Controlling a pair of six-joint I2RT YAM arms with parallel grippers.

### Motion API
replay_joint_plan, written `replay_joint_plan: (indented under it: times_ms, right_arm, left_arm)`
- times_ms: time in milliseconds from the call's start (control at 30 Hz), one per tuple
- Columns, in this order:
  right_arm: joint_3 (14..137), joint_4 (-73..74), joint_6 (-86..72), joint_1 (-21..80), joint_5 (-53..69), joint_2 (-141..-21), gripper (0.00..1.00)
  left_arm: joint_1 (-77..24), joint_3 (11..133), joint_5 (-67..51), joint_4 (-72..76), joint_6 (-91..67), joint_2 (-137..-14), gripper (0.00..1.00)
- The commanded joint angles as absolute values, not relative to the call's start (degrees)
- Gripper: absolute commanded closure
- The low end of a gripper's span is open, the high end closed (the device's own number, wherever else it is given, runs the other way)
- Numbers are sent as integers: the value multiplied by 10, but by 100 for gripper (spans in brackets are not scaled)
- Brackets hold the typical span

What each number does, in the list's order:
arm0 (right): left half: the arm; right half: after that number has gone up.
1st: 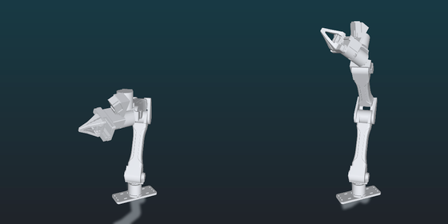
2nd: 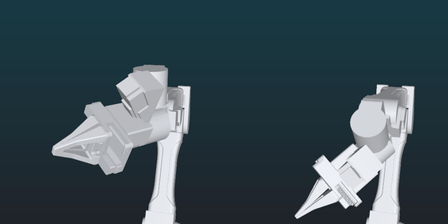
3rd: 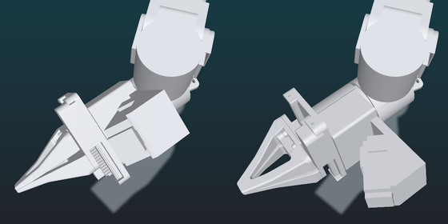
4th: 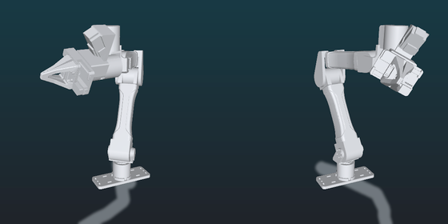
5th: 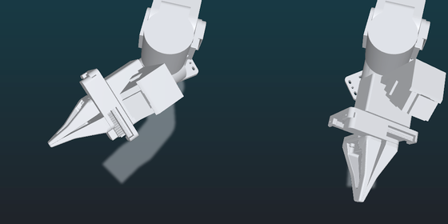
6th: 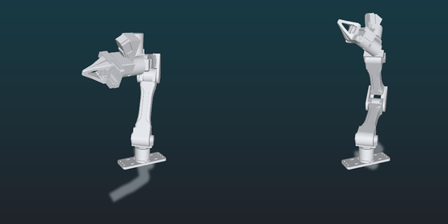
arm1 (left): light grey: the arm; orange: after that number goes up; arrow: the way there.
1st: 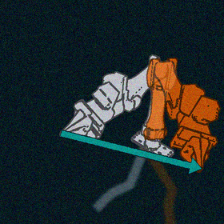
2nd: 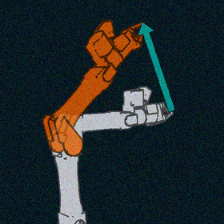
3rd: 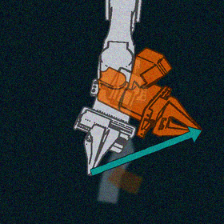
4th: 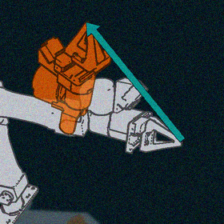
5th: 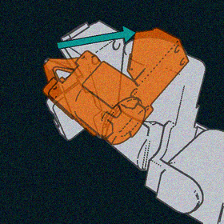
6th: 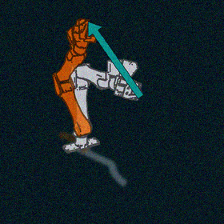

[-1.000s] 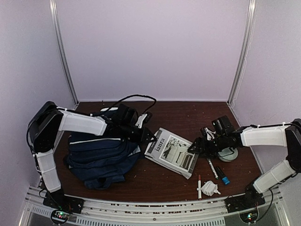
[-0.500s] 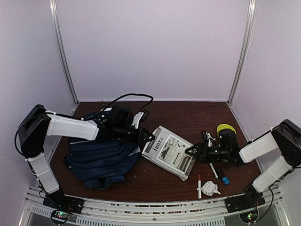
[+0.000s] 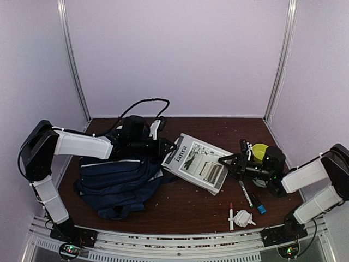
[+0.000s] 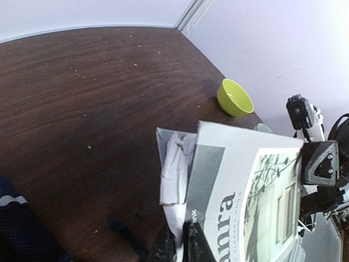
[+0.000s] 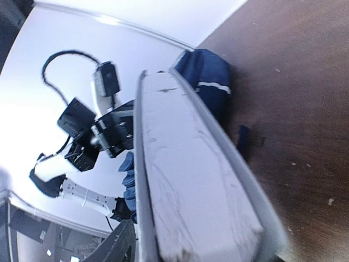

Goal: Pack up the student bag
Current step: Pass from the left arm to the right, then pick up the largest pocket of the bag from the student bag.

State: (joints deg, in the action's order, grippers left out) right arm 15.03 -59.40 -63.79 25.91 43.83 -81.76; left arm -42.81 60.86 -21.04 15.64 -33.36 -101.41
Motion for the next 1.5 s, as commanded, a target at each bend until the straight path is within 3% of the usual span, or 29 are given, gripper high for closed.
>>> replay_joint_plan:
  times_ms: [0, 100, 333, 367, 433, 467, 533, 567, 667, 900, 1200, 1300, 1467]
  right_arm:
    - [220, -503, -520, 302, 490, -696, 43]
    - [260, -347, -433, 323, 462, -632, 44]
    - [318, -164, -372, 326, 388, -519, 64]
    - [329, -133, -364, 325, 372, -510, 67]
    - [355, -63, -349, 323, 349, -506, 75]
    - [368, -33, -342, 321, 343, -508, 78]
    - [389, 9, -339, 315, 337, -514, 81]
    - [397, 25, -339, 313, 336, -518, 82]
    - [410, 45, -346, 302, 334, -522, 83]
    - [433, 78, -339, 264, 327, -537, 83]
    - [445, 63, -339, 258, 356, -575, 82]
    - [442, 56, -347, 258, 364, -580, 82]
    - [442, 66, -343, 258, 360, -571, 82]
  left_arm:
    - [-463, 630, -256, 225, -348, -1028, 100]
    - [-462, 643, -268, 236, -352, -1029, 100]
    - [-462, 640, -263, 216, -332, -989, 100]
    - [-463, 646, -256, 198, -317, -979, 92]
    - [-462, 668, -232, 120, -271, -958, 55]
    - [-462, 682, -216, 69, -243, -947, 44]
    - [-462, 719, -166, -64, -193, -924, 28]
    - [-463, 739, -135, -134, -168, -913, 26]
    - [-464, 795, -66, -317, -115, -884, 25]
    - [-497, 813, -38, -625, -86, -856, 28]
    - [-547, 779, 157, -791, -157, -907, 27]
    - [-546, 775, 195, -801, -164, -925, 32]
    - [-546, 784, 237, -804, -170, -944, 62]
